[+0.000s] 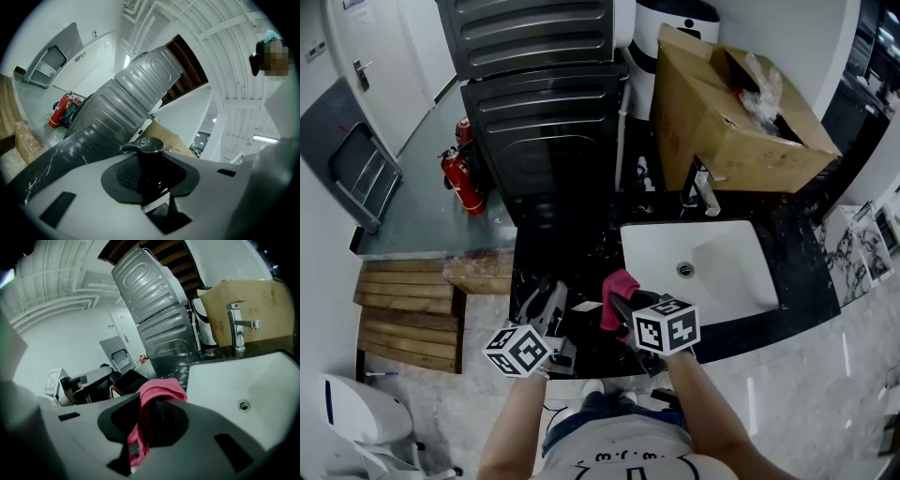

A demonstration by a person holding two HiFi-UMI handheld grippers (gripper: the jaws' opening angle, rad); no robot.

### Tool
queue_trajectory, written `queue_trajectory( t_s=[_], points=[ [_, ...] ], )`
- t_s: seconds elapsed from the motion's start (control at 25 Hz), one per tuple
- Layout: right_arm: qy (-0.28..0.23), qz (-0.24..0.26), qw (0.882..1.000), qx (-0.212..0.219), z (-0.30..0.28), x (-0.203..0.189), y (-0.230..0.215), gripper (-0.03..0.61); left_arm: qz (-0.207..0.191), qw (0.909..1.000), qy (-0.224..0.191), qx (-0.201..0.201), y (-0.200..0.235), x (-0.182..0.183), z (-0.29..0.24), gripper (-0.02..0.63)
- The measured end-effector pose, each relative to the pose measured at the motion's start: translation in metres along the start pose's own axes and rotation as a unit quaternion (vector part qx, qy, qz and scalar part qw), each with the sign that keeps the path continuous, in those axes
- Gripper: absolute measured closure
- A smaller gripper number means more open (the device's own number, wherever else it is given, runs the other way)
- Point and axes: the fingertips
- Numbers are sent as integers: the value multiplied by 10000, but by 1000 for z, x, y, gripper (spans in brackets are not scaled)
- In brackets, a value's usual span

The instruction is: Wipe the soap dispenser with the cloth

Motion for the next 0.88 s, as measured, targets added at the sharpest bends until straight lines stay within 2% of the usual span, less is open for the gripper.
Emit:
queue_trajectory(
  t_s=[0.12, 0.24, 0.32, 0.44, 0.56, 0.68, 0.88],
  points=[
    [-274, 85, 9996, 39, 6, 12, 8, 531, 52, 10000, 1, 22, 2, -1, 2, 506],
    [-632, 245, 9967, 435, 9, 34, 32, 531, 63, 10000, 0, 26, 3, 0, 3, 505],
    [-665, 447, 9951, 586, 3, 46, 44, 531, 27, 10000, 8, 28, 1, 0, 2, 506],
    [-529, 760, 9939, 593, -12, 57, 51, 531, 3, 10000, 36, 34, 1, -1, 2, 505],
    [-366, 885, 9938, 567, -27, 63, 47, 531, 57, 10000, 27, 52, 4, 0, 4, 505],
    [-340, 711, 9958, 462, -37, 66, 32, 531, 136, 9999, -17, 66, 6, 0, 5, 505],
    [-204, 390, 9990, -56, -40, 53, -5, 531, 142, 9999, -7, 38, 6, 0, 5, 503]
  ],
)
Point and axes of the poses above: the fingertips, and each gripper's own axes: z backward along the fingers, y to its left, x out of its top, and after that the axes turned 7 degrees about z, right-handed
